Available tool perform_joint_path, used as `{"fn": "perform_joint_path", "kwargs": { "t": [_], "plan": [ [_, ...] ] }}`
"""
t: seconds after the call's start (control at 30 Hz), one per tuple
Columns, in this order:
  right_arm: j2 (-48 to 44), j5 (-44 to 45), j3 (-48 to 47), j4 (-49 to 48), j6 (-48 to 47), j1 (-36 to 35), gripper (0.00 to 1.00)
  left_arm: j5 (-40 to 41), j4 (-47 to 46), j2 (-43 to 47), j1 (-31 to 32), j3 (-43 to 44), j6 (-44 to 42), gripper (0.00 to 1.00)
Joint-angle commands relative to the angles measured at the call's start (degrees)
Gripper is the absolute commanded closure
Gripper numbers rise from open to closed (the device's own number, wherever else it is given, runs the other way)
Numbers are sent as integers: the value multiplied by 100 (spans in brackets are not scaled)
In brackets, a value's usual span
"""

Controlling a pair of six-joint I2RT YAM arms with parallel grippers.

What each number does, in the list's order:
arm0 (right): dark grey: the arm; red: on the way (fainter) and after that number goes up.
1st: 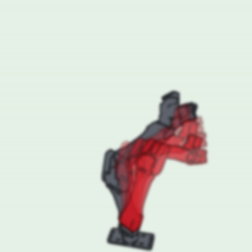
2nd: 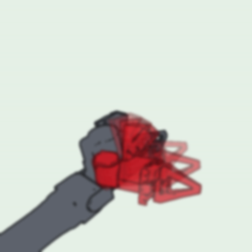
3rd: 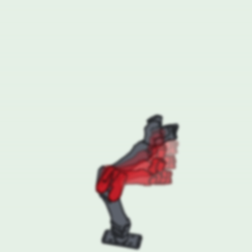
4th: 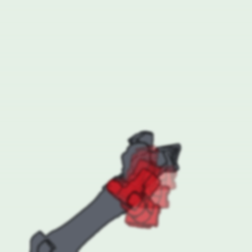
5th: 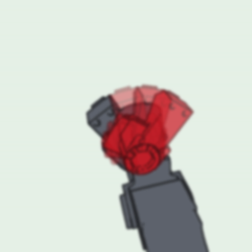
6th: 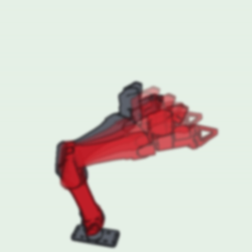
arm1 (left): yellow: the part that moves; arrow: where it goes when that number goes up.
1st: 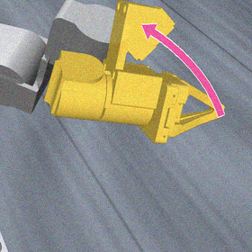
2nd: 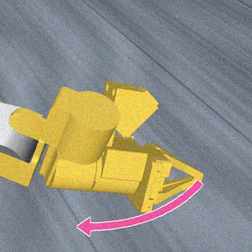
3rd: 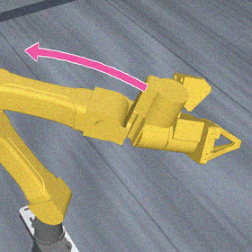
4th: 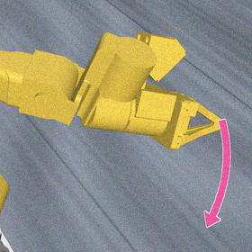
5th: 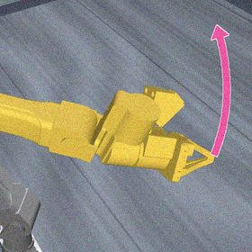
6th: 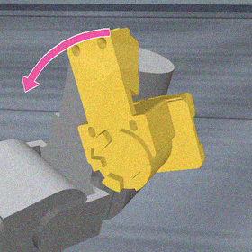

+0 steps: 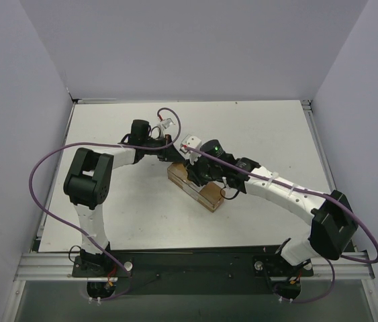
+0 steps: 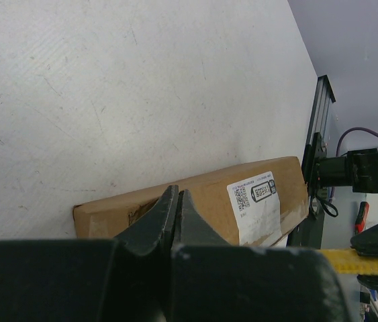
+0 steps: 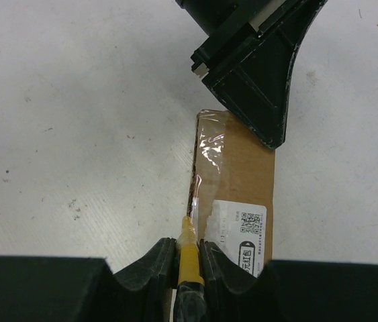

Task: Unpack the express box

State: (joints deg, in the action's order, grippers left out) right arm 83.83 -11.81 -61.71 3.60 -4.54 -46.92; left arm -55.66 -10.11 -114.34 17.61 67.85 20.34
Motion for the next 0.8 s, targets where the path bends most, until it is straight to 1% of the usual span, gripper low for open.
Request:
{"fn": "perform_joint_path", "kwargs": {
  "t": [0.0,0.53,0.77],
  "plan": [
    [-245,127,80,-43,14,-107,100,187,44,-70,32,52,-188,100],
    [-508,636,265,177,-241,-283,100,196,123,-105,6,79,-311,100],
    [-587,654,292,142,-302,-274,100,178,149,-88,6,96,-346,100]
  ]
}}
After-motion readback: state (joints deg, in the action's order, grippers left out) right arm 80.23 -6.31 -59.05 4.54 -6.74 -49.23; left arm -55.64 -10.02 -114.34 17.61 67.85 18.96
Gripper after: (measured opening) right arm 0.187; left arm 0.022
